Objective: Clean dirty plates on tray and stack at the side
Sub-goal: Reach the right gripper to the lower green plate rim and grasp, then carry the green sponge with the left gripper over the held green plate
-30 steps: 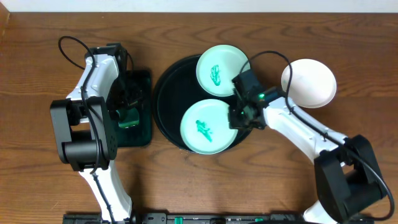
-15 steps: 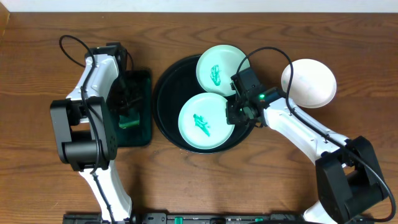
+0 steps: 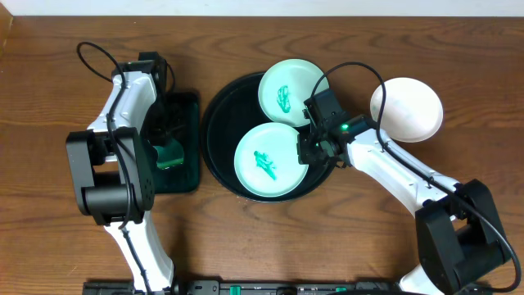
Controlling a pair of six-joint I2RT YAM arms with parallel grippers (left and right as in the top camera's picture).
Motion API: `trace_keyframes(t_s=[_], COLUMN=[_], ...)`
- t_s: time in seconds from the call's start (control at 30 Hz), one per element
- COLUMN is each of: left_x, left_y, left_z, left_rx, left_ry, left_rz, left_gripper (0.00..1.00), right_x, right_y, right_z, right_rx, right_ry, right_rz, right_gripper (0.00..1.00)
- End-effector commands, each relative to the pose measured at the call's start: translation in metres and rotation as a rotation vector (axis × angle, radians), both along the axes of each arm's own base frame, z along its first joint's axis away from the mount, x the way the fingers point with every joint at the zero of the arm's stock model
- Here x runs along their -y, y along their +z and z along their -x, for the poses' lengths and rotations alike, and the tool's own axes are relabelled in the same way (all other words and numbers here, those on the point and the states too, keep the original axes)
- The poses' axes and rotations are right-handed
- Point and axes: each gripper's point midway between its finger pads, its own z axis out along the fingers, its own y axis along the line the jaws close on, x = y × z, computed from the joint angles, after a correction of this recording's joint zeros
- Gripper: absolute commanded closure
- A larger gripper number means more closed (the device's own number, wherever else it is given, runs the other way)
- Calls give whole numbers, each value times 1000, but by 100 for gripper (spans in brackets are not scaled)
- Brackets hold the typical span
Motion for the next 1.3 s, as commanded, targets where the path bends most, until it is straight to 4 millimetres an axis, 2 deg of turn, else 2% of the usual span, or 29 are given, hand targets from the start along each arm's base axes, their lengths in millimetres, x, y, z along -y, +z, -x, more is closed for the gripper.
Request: trace_keyframes(t_s=[0.0,0.2,0.33,0.37,0.5,0.7,0.8,0.93,1.03,1.13,1.27], left_x=[-16,-15,-15,-15,-14,-12,-5,12,38,63,96], left_y=[10,6,-4,-8,-12,-5,13,55,92,118,138], left_z=[1,2,7,8,12,9,4,0,5,13,24], left_rx=[13,13,9,6,-3,17,68,177,262,320,356], left_ry=[-20,-20,-20,-20,-21,-21,-34,-64,-108,-157,-220], left_rz=[-84,-83,-83,-83,-81,-76,-71,-56,2,67,160], left_gripper=[64,62,62,64,93,93,93,93,93,93,93], right_x=[0,1,3,3,5,5,5,5,3,3,3], right_y=[2,1,0,-1,-2,-2,-2,-2,-1,0,0], right_z=[1,3,6,7,10,10,11,10,7,4,4], right_rx=[-2,-11,-23,-28,-37,-39,-41,-36,-24,-18,-16], right_ry=[15,15,15,15,29,29,29,28,27,8,2], right_rz=[-14,-9,-2,1,11,11,12,10,4,-1,-1], right_gripper=[99,99,99,99,99,99,99,99,99,99,99])
